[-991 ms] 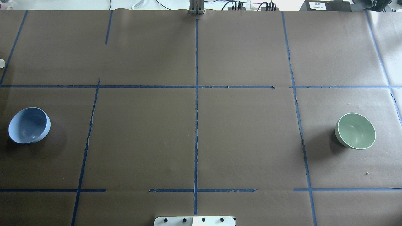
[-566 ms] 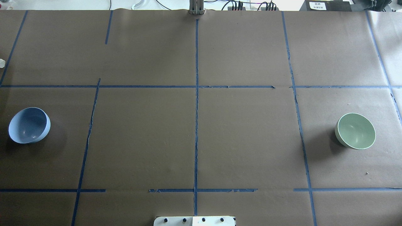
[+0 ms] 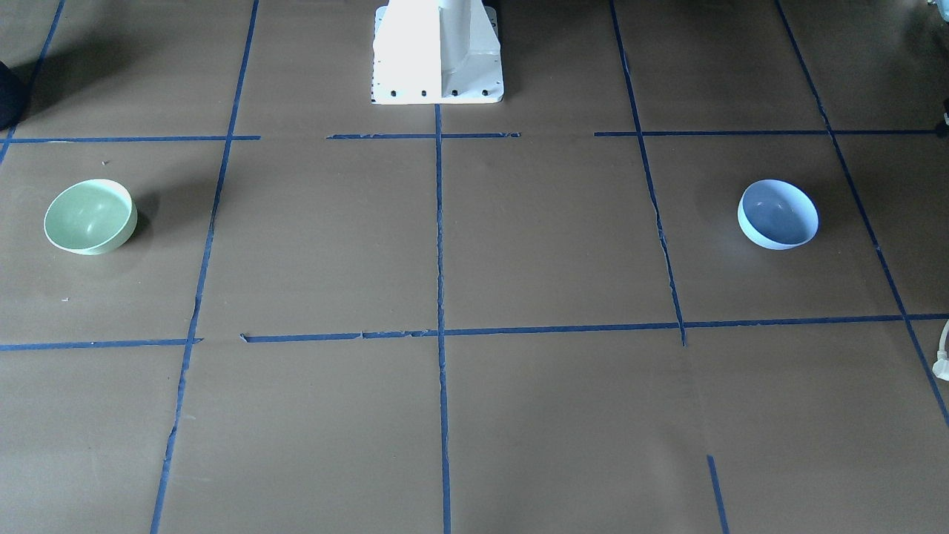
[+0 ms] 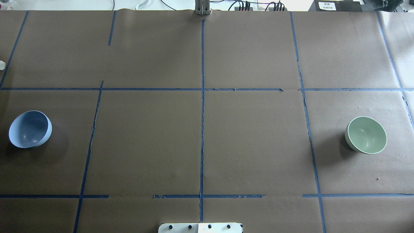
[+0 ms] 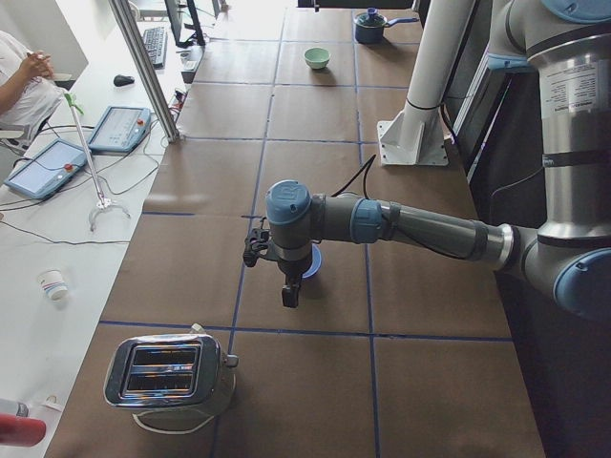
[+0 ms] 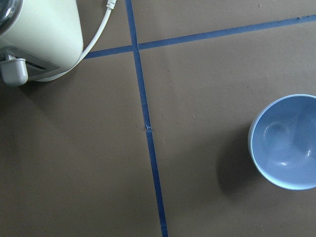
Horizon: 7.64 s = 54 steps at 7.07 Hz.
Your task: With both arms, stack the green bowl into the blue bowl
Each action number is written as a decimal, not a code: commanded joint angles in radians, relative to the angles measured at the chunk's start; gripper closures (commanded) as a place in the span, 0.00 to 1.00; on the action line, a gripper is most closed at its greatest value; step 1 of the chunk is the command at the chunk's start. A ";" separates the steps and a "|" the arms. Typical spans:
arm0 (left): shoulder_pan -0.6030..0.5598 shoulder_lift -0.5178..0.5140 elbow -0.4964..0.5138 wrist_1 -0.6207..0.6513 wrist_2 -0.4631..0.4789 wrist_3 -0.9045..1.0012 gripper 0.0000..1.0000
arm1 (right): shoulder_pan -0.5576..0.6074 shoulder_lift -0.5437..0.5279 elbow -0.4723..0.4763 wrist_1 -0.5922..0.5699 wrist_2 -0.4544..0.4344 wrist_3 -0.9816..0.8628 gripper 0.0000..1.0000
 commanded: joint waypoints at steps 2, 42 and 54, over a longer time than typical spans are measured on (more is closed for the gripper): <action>0.188 -0.001 0.046 -0.222 0.004 -0.295 0.00 | -0.002 -0.005 -0.006 0.043 0.004 0.001 0.00; 0.962 -0.770 0.214 -0.466 0.392 -1.587 0.13 | -0.508 0.045 -0.242 0.784 -0.123 0.805 1.00; 0.781 -0.665 0.002 -0.478 0.308 -1.596 0.01 | -1.005 0.713 -0.101 0.494 -0.608 1.664 0.93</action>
